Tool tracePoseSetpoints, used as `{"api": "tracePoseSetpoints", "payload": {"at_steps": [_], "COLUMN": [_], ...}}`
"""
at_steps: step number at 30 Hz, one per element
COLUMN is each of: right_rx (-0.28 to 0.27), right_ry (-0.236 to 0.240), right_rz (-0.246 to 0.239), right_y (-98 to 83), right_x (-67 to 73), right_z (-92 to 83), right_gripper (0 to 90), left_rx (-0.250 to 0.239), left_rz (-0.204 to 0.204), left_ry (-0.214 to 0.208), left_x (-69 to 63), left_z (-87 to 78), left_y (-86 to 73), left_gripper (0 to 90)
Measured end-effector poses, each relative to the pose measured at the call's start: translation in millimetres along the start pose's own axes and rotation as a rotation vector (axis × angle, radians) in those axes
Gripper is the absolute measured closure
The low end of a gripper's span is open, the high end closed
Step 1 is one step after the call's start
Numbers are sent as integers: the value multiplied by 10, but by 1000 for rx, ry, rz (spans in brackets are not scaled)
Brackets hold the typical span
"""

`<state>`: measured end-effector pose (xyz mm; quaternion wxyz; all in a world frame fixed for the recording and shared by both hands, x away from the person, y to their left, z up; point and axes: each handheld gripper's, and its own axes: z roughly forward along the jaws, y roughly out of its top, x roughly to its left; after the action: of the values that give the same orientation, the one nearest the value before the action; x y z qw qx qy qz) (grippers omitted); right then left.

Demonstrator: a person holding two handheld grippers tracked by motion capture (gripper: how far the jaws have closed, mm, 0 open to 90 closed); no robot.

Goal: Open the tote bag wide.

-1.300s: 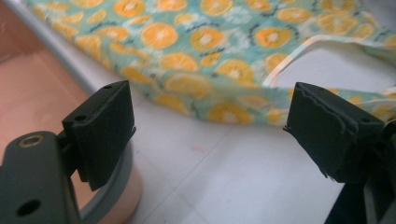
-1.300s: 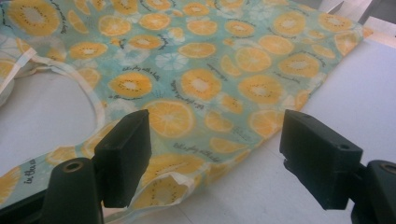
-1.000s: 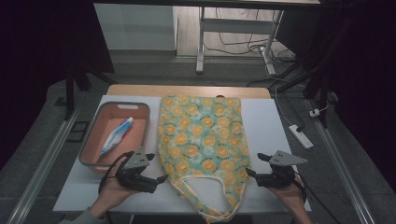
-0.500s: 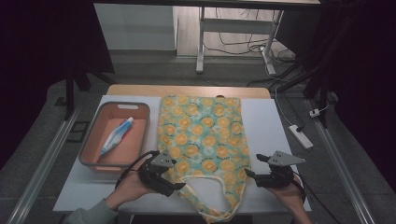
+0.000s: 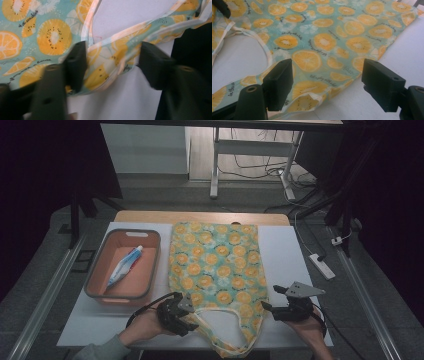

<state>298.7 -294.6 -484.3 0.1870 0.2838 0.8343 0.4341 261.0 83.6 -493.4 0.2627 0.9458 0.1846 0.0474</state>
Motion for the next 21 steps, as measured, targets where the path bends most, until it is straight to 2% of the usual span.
{"api": "tracePoseSetpoints", "payload": {"at_steps": [1, 2, 3, 4, 5, 9, 12, 17, 18, 19, 21], "right_rx": [5, 4, 4, 3, 2, 1, 3, -9, -9, 2, 8], "right_ry": [2, 0, 0, -1, 0, 0, 1, 21, 38, 84, 128], "right_rz": [-3, -3, -3, -3, -2, -3, -5, -19, -23, -38, -58], "right_y": [-1, -2, -2, -1, 0, 2, 4, 71, 91, 129, 166], "right_x": [-3, -1, -1, 1, 0, -1, 5, 62, 79, 127, 199], "right_z": [1, 1, 1, -3, -5, -5, -7, -64, -73, -83, -95], "right_gripper": [252, 253, 253, 254, 254, 255, 255, 256, 254, 248, 248], "left_rx": [3, 3, -8, -19, -24, -32, -64, -234, -266, -300, -348], "left_rz": [-2, -1, -9, -17, -22, -23, -21, -69, -88, -113, -141], "left_ry": [5, 3, -5, -11, -12, -23, -15, -13, -13, -21, -26], "left_x": [7, 16, 27, 42, 46, 57, 51, 97, 112, 132, 172], "left_z": [1, -2, -7, -22, -30, -46, -94, -415, -478, -537, -629], "left_y": [-2, -5, -11, -19, -22, -39, -45, -71, -78, -86, -106], "left_gripper": [588, 656, 656, 766, 832, 879, 884, 885, 885, 885, 885]}}
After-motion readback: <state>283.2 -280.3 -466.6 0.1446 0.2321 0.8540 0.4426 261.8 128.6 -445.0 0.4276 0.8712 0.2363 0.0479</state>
